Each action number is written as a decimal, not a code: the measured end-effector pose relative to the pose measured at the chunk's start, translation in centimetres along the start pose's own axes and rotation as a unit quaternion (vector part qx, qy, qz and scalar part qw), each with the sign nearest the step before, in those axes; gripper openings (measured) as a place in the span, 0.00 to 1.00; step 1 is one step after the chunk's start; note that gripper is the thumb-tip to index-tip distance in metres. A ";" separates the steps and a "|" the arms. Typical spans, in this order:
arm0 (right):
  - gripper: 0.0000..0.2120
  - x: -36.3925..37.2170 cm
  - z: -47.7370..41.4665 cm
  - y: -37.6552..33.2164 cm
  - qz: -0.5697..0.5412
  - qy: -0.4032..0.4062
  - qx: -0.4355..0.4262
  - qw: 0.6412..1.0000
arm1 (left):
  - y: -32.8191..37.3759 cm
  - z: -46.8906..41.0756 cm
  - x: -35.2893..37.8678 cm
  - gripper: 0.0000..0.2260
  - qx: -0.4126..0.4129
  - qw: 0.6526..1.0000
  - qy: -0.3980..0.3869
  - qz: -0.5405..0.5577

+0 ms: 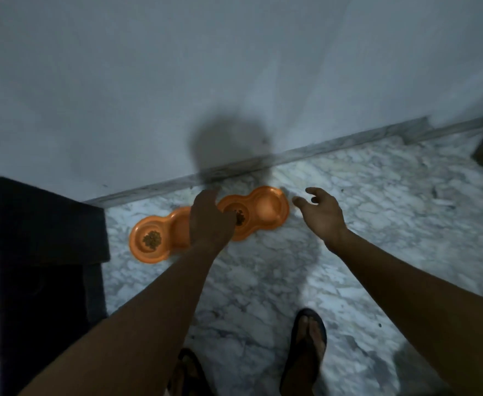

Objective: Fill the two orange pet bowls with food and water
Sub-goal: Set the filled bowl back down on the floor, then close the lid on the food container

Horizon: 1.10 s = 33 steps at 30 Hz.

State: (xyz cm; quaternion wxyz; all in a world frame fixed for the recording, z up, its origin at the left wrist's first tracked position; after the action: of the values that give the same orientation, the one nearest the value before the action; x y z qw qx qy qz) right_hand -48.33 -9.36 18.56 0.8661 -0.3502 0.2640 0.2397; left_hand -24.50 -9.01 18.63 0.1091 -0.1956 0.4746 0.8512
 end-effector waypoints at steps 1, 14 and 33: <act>0.27 -1.9 3.1 -1.8 -0.012 0.001 0.004 1.000 | 3.2 2.0 -2.2 0.28 0.021 0.999 -0.024 -0.020; 0.19 -18.1 44.2 -26.1 -0.160 0.047 -0.111 0.980 | 32.0 30.0 -37.1 0.22 0.245 0.952 -0.051 -0.175; 0.16 7.3 79.5 -46.5 -0.110 0.001 -0.320 0.941 | 16.2 50.5 -78.9 0.18 0.266 0.949 0.072 -0.151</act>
State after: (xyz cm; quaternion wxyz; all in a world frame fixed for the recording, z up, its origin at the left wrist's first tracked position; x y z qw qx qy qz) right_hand 8.01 20.90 85.22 0.7293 -0.6358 0.1344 0.2142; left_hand 28.90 25.47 89.40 0.2501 -0.2897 0.6554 0.6511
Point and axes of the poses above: each hand's wrist, its own z-axis away from the middle knuckle, its own x-axis out of the palm, y = z × x, the point moved 5 cm from there along -z, towards the middle knuckle, and after that the axes turned 15 degrees about z, right-handed, at the moved point
